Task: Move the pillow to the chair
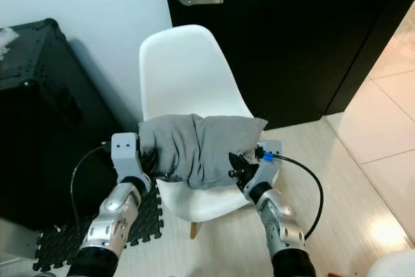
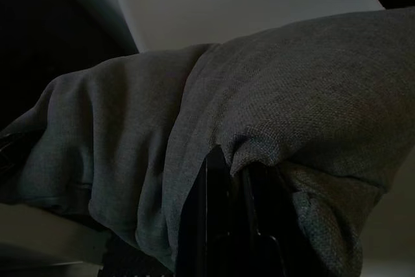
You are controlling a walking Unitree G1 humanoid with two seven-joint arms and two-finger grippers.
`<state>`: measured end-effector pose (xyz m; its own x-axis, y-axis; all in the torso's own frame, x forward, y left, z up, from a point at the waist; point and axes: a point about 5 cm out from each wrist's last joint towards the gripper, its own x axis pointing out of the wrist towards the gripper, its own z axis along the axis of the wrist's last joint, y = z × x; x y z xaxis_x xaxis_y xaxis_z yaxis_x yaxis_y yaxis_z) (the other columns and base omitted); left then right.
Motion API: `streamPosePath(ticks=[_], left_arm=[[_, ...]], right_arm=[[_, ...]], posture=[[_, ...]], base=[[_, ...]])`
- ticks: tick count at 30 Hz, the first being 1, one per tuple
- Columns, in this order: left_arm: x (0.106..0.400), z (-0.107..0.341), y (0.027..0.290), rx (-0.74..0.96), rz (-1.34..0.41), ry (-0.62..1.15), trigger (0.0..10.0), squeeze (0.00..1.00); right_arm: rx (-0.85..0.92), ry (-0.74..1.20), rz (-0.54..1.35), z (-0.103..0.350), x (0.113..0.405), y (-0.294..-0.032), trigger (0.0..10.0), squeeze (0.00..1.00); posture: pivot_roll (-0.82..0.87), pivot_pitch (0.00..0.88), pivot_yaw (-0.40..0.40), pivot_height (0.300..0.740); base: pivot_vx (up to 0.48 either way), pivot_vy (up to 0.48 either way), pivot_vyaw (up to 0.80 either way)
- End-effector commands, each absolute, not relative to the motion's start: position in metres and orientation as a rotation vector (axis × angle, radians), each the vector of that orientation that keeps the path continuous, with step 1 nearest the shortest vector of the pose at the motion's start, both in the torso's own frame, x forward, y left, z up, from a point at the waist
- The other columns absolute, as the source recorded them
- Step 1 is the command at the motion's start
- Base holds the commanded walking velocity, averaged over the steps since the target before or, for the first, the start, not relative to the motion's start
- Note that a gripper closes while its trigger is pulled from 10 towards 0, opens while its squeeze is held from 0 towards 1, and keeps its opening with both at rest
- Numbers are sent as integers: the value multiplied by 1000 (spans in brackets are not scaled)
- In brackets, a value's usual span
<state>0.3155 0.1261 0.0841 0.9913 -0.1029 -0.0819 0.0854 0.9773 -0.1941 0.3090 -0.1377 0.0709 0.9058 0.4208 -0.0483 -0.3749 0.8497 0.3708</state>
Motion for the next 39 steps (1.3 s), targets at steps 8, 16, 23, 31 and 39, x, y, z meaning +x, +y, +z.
streamPosePath(ticks=[8, 16, 23, 31, 39], left_arm=[[317, 93, 102, -205, -218, 60, 10000, 0], [316, 93, 101, -206, -218, 62, 10000, 0], [316, 92, 101, -206, -220, 62, 10000, 0], [316, 93, 100, -206, -229, 61, 10000, 0], [316, 93, 100, -206, -230, 61, 10000, 0]], right_arm=[[385, 115, 520, 76, 310, -116, 10000, 0], [388, 117, 521, 76, 309, -115, 10000, 0], [392, 118, 520, 76, 309, -114, 10000, 0], [398, 113, 522, 77, 310, -114, 10000, 0], [404, 111, 523, 77, 309, -113, 10000, 0]], posture=[[-35, 136, 42, 740], [-34, 140, 44, 740], [-34, 141, 46, 740], [-33, 141, 49, 740], [-31, 144, 49, 740]], base=[[337, 0, 0], [359, 0, 0], [360, 0, 0], [365, 0, 0], [361, 0, 0]])
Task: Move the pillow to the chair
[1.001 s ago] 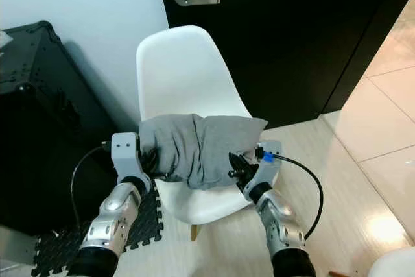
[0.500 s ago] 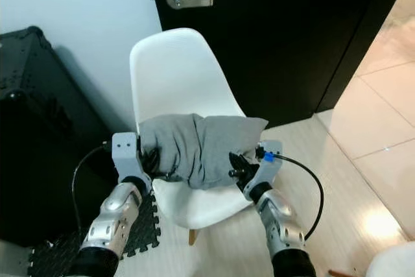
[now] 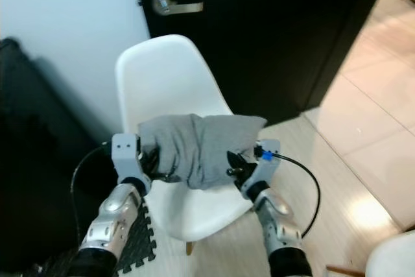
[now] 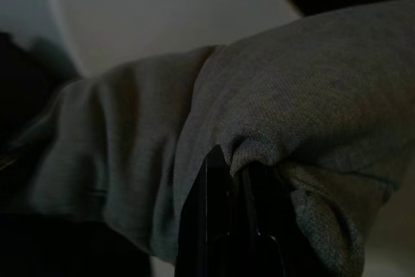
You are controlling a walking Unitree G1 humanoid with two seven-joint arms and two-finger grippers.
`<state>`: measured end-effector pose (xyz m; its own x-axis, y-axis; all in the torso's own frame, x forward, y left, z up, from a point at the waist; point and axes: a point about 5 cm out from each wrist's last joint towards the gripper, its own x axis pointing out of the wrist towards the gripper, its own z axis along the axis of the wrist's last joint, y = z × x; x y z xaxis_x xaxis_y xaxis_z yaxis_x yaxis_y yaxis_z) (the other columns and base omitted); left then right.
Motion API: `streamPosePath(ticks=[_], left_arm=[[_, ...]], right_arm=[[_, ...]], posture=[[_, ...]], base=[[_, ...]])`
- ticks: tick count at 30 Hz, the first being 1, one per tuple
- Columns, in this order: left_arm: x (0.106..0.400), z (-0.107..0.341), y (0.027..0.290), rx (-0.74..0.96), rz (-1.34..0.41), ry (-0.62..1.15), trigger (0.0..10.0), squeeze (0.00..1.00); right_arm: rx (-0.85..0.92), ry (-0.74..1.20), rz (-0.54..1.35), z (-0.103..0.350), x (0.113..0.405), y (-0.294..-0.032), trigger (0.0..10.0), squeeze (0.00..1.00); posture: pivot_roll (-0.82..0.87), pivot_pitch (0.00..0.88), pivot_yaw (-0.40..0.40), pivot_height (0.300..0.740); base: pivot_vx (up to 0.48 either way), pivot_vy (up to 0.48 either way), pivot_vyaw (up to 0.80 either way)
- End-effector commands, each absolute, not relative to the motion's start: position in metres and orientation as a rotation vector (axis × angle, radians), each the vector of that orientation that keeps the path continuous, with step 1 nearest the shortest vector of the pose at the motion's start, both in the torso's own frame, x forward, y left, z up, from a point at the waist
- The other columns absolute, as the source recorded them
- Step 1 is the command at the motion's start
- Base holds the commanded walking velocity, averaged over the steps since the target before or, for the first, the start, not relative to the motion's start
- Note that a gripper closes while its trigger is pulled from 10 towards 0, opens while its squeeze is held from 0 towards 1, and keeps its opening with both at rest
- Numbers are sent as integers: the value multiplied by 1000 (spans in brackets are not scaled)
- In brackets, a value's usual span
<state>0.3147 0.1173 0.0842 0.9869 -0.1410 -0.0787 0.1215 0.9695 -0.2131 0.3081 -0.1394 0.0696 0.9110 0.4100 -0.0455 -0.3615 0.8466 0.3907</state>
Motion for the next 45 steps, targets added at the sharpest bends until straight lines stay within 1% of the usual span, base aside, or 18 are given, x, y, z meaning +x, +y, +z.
streamPosePath(ticks=[1, 5, 15, 19, 22, 26, 34, 41, 45], left_arm=[[315, 93, 100, -206, -230, 61, 10000, 0], [315, 94, 99, -199, -230, 55, 10000, 0], [313, 94, 99, -182, -244, 45, 10000, 0], [312, 91, 99, -166, -233, 69, 10000, 0], [312, 85, 99, -172, -214, 101, 10000, 0], [312, 85, 99, -169, -210, 105, 10000, 0], [311, 81, 103, -164, -189, 113, 10000, 0], [313, 83, 110, -162, -164, 104, 10000, 0], [317, 90, 111, -171, -170, 70, 10000, 0]], right_arm=[[405, 111, 524, 77, 309, -113, 10000, 0], [406, 110, 524, 77, 309, -113, 10000, 0], [411, 112, 529, 76, 308, -111, 10000, 0], [409, 112, 534, 76, 307, -110, 10000, 0], [368, 135, 547, 73, 306, -108, 10000, 0], [348, 149, 551, 71, 305, -107, 10000, 0], [254, 230, 564, 64, 305, -100, 10000, 0], [248, 244, 567, 65, 308, -99, 10000, 0], [257, 229, 557, 71, 314, -100, 10000, 0]], posture=[[-31, 143, 51, 740], [-30, 144, 52, 740], [-26, 148, 52, 740], [-25, 149, 51, 740], [-27, 152, 50, 740], [-27, 153, 50, 740], [-29, 158, 46, 740], [-26, 163, 37, 710], [-23, 163, 36, 690]], base=[[352, 0, 0], [325, 0, 0], [0, 0, 0], [0, -471, 0], [0, 0, 0], [0, 0, 0], [0, 0, 0], [0, 0, 0], [0, 0, 0]])
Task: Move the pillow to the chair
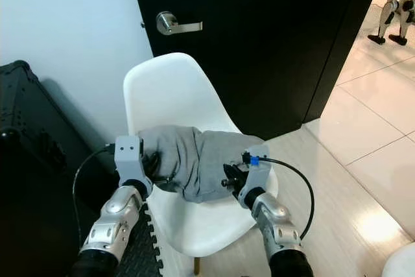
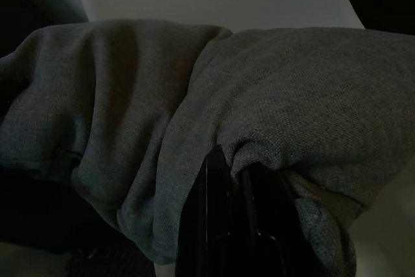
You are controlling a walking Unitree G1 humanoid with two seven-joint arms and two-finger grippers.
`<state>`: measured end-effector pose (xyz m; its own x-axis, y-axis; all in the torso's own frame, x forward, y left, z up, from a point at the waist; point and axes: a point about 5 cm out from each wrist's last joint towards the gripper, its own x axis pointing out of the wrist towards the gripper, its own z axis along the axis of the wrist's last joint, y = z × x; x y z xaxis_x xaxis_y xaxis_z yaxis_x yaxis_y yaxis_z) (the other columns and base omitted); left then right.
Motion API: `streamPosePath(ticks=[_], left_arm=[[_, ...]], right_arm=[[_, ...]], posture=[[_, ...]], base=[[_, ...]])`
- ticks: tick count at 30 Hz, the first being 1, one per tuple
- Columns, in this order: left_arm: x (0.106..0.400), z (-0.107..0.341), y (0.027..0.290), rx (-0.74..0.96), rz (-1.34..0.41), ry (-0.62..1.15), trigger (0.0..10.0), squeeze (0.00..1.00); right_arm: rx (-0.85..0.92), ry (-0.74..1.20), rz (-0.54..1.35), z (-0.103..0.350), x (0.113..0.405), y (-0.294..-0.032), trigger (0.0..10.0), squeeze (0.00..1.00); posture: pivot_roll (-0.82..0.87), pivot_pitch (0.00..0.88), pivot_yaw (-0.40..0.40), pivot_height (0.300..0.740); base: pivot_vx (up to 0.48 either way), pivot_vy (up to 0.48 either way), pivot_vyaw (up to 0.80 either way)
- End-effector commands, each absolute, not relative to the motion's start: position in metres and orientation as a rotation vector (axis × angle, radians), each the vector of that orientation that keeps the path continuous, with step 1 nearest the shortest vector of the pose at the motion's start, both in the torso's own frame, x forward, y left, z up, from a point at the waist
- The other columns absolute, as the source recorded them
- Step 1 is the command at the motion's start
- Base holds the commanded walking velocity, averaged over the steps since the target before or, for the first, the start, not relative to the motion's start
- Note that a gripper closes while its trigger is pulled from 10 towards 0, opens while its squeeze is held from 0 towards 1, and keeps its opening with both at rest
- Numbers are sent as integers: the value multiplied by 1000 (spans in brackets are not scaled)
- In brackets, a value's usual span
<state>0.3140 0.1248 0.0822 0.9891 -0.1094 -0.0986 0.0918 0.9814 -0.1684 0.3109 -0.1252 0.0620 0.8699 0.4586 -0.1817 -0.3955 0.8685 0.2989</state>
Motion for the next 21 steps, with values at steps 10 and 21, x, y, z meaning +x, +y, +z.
streamPosePath(ticks=[10, 21], left_arm=[[325, 107, 106, -233, -240, -11, 10000, 0], [325, 110, 96, -253, -306, -22, 10000, 0]], right_arm=[[263, 169, 542, 91, 330, -100, 10000, 0], [253, 153, 542, 95, 335, -98, 10000, 0]], posture=[[-23, 172, 30, 640], [-19, 187, 29, 595]], base=[[0, 0, 0], [0, 0, 0]])
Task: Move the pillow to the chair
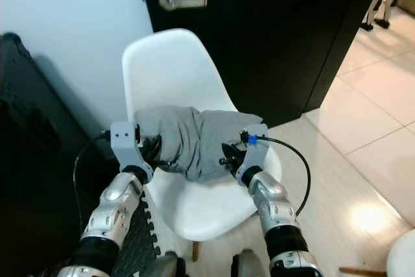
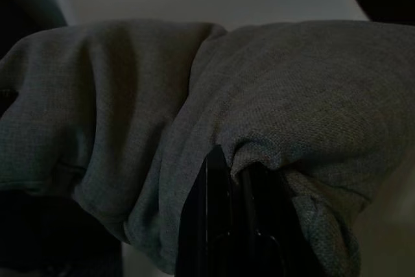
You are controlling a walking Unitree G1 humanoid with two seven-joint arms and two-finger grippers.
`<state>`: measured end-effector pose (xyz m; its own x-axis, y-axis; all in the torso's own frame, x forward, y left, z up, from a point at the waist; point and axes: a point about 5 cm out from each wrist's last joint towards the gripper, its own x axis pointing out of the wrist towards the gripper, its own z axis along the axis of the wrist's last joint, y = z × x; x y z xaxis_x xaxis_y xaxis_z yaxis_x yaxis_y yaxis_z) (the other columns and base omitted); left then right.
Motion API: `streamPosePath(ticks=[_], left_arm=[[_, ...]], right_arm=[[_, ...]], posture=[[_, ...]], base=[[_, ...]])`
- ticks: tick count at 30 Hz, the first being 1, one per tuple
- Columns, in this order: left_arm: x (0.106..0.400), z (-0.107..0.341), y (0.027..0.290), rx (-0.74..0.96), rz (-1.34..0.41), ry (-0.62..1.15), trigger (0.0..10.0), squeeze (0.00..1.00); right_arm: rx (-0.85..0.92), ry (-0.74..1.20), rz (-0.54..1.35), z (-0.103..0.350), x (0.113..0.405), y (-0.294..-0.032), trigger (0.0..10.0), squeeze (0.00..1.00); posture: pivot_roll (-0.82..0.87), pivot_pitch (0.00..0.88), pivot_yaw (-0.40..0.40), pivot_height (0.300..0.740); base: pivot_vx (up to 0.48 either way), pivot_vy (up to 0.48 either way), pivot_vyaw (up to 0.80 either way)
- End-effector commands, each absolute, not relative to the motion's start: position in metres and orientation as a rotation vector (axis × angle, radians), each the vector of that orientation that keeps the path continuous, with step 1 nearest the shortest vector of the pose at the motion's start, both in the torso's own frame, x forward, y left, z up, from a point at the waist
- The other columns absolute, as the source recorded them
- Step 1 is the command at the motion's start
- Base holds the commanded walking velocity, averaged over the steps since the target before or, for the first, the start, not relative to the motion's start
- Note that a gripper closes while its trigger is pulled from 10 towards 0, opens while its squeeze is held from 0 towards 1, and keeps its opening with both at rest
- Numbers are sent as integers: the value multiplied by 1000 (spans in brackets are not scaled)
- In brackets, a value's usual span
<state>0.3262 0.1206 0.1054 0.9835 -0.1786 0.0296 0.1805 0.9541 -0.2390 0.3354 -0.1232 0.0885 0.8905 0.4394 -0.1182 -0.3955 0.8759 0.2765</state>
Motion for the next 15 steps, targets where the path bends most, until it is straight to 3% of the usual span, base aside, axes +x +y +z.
streamPosePath(ticks=[1, 15], left_arm=[[325, 110, 95, -260, -313, -20, 10000, 0], [321, 115, 93, -271, -311, -72, 10000, 0]], right_arm=[[252, 152, 541, 95, 335, -98, 10000, 0], [288, 86, 551, 106, 340, -95, 10000, 0]], posture=[[-18, 189, 29, 590], [1, 233, 24, 590]], base=[[0, 0, 0], [0, 0, 0]])
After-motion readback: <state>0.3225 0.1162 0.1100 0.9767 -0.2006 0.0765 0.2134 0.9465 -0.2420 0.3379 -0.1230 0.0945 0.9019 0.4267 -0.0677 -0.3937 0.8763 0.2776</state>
